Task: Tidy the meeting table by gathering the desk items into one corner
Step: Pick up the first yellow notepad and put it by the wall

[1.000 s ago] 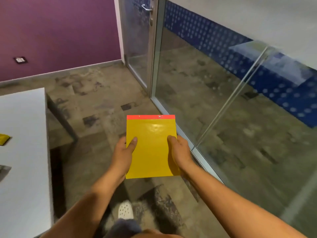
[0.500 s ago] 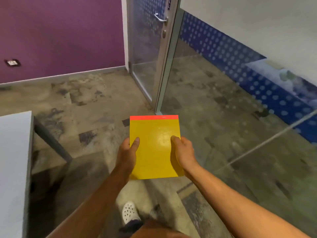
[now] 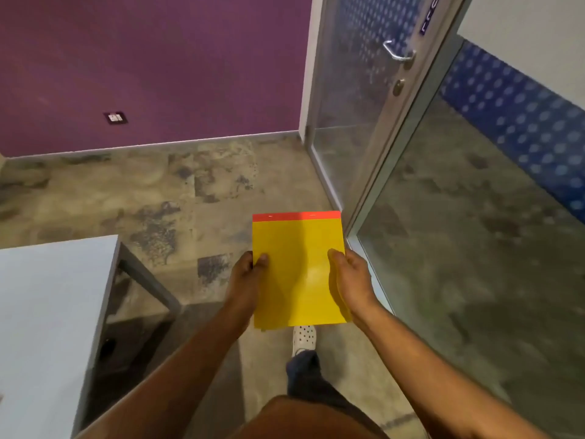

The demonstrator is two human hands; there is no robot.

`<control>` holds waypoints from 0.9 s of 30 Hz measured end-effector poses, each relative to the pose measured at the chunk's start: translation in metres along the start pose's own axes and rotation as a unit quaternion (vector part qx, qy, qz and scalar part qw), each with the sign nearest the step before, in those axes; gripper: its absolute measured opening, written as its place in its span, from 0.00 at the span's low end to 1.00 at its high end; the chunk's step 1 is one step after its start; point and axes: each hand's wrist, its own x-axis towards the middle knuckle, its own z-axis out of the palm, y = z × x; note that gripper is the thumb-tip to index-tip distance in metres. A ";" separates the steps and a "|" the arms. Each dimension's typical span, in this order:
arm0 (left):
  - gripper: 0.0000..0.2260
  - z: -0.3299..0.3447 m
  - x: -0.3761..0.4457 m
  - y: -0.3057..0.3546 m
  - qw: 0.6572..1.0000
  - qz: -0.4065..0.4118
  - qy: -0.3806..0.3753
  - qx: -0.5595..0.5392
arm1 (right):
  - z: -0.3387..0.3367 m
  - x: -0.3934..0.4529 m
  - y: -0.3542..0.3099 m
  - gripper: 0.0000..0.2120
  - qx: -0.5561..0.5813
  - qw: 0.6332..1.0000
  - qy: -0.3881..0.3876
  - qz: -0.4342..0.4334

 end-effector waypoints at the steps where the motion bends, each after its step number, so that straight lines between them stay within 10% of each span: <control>1: 0.08 -0.001 0.017 0.008 1.000 0.004 0.005 0.004 | 0.007 0.022 -0.007 0.14 -0.004 1.000 -0.006 -0.002; 27: 0.12 -0.161 0.388 0.156 0.968 -0.033 0.222 -0.114 | 0.329 0.399 -0.212 0.15 -0.162 0.956 -0.237 -0.055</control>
